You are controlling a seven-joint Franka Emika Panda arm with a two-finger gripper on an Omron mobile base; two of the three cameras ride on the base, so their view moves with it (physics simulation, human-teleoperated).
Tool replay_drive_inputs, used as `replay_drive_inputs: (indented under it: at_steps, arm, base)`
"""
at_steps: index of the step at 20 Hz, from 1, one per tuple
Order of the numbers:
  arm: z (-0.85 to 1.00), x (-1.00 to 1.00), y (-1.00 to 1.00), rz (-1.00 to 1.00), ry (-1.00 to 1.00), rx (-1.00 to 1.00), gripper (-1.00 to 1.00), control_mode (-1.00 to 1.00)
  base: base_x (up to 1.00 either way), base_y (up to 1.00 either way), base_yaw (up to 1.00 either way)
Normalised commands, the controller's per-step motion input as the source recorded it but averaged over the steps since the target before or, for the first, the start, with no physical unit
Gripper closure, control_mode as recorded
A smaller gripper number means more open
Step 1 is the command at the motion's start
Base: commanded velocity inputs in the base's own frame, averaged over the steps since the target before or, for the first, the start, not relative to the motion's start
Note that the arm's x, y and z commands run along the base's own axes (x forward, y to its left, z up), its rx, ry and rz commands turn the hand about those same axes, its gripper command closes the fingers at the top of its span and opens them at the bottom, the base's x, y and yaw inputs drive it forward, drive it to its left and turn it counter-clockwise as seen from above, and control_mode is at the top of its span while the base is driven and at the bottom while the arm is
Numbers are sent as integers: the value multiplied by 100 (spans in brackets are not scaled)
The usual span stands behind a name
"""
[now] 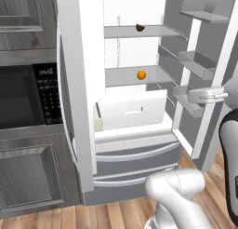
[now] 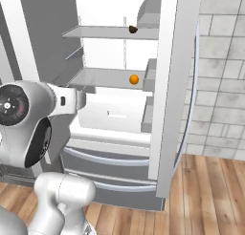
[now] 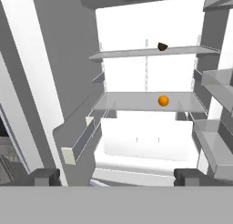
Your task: Retrieve the kiwi and orange from the fridge and place them into the bowl on the dining table.
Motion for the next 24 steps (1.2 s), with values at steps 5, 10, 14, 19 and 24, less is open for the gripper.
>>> replay_drive_inputs:
  at_steps: [5, 10, 14, 19, 24]
  arm:
    - [-2, -25, 0, 0, 1, -4, -100, -100]
    - [-17, -22, 0, 0, -2, -1, -100, -100]
    - [-17, -23, 0, 0, -2, 0, -100, -100]
    - [-11, -19, 0, 0, 0, 0, -100, -100]
    - [0, -38, 0, 0, 0, 0, -100, -100]
  base:
    - [0, 0, 0]
    - [0, 0, 0]
    - [0, 0, 0]
    - [0, 0, 0]
    - [0, 0, 0]
